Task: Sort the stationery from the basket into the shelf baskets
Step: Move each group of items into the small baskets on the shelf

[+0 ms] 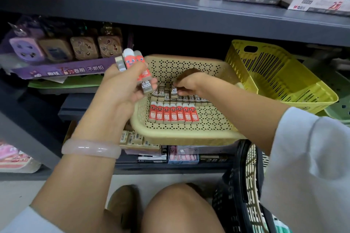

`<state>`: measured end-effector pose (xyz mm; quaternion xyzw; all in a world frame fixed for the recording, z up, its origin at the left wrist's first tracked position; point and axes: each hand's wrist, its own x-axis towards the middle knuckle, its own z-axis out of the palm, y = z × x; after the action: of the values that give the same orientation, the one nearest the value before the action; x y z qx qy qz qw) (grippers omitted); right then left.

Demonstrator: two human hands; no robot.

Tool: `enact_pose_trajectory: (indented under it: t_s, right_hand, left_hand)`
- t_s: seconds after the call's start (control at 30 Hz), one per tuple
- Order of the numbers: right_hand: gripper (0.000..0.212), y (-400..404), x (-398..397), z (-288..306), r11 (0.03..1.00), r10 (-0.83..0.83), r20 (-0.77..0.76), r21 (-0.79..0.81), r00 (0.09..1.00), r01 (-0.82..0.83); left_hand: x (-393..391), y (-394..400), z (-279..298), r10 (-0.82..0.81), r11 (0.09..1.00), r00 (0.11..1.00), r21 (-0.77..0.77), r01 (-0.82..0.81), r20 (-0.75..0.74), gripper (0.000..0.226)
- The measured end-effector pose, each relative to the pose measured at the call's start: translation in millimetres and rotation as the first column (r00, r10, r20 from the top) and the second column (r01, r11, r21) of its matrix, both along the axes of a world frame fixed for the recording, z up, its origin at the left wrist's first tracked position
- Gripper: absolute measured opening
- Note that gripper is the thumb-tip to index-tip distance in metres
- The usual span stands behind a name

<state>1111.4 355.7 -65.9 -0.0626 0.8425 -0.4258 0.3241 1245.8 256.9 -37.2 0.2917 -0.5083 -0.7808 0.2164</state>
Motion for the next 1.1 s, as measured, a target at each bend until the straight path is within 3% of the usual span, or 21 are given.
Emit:
enact_pose_trajectory:
  t_s: [0.17,0.4,0.43,0.5,0.6,0.73,0.8,0.9,0.97,1.03,1.1]
  right_hand:
    - [0.031,-20,3,-10,0.999,0.003,0.043,0.051,0.999,-0.005]
    - [0.033,-16,8,-3,0.997,0.027,-0.042,0.076,0.999,-0.024]
    - [0.032,-14,8,0,1.000,0.011,-0.077,0.021,0.997,-0.009]
    - [0.030,-11,11,10,0.969,0.011,-0.086,-0.245,0.996,-0.032]
    - [0.018,-2,21,29,0.822,0.255,-0.043,-0.516,0.966,-0.240]
    - [0.007,1,28,36,0.786,0.391,-0.202,-0.435,0.898,-0.440]
    - [0.004,3,26,38,0.794,0.329,-0.227,-0.459,0.917,-0.399]
    - [0.011,15,15,39,0.813,0.146,-0.122,-0.551,0.982,-0.189]
    - [0.010,30,7,37,0.895,0.062,-0.134,-0.432,0.989,-0.114]
    - [0.007,47,3,31,0.992,0.118,-0.243,-0.024,0.963,-0.128]
    - [0.016,59,4,24,0.919,0.269,-0.223,0.350,0.937,-0.180]
  left_hand:
    - [0,-2,-1,-0.030,0.998,1.000,0.050,0.030,0.004,0.007]
    - [-2,2,-1,-0.066,0.996,0.998,0.058,0.065,0.018,0.006]
    - [-2,3,-1,-0.073,0.996,0.997,0.056,0.072,0.018,0.005]
    - [-1,5,-1,-0.086,0.995,0.996,0.053,0.085,0.015,0.004]
    - [0,9,-1,-0.103,0.994,0.995,0.042,0.103,-0.004,0.007]
    - [-1,15,-1,-0.125,0.992,0.992,-0.008,0.124,-0.004,0.010]
    - [-1,17,-2,-0.122,0.992,0.993,-0.039,0.122,0.013,0.012]
    - [-2,18,-2,-0.112,0.993,0.993,-0.028,0.112,0.021,0.013]
    - [-3,19,-3,-0.114,0.993,0.993,-0.018,0.114,0.019,0.013]
    - [-3,21,-3,-0.120,0.993,0.993,-0.013,0.120,0.014,0.012]
    - [-4,23,-4,-0.136,0.991,0.991,-0.004,0.136,0.011,0.012]
